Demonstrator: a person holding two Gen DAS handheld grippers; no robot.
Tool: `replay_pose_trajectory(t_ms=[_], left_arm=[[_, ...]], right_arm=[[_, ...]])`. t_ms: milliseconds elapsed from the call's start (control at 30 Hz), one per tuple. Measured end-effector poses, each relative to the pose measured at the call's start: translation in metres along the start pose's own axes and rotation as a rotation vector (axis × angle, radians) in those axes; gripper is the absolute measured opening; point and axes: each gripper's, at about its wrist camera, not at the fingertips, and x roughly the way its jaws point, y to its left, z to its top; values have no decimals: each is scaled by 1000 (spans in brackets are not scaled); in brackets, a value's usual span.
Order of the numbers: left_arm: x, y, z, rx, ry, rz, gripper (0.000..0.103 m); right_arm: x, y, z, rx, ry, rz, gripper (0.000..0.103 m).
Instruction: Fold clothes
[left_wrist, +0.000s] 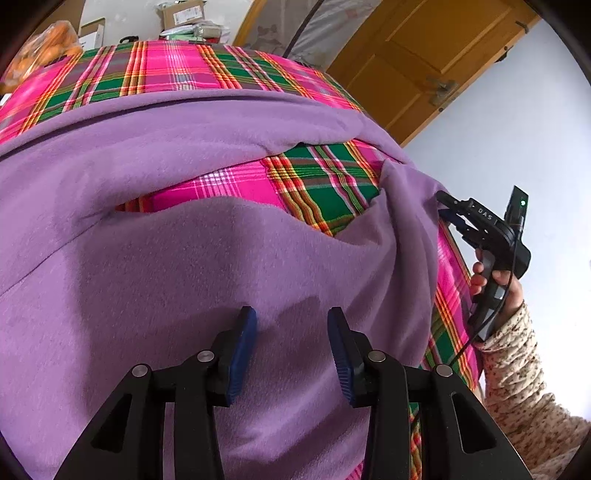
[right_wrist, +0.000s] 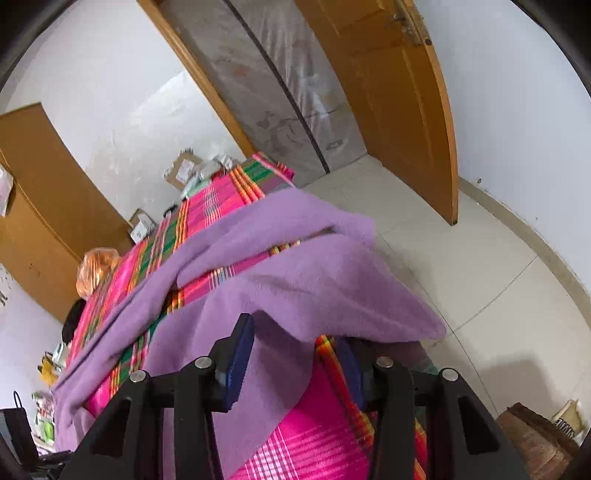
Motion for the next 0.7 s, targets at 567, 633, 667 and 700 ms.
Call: replay_pose_trajectory(t_ms=[567,633,667,700], left_arm=[[13,-13,21,10,6,23,42],[14,-20,27,36,-1,34,42],[15,-24,30,50,-5,39,42],[15,-27,33,63,-9,44,42]], right_arm=[[-33,-23,-3,6,-33,-24,12],[-26,-21,-6,1,-6,-11,31],[-22,-19,-8,-7,9,-4,40],[-18,-18,-9,-16,25,2,42]])
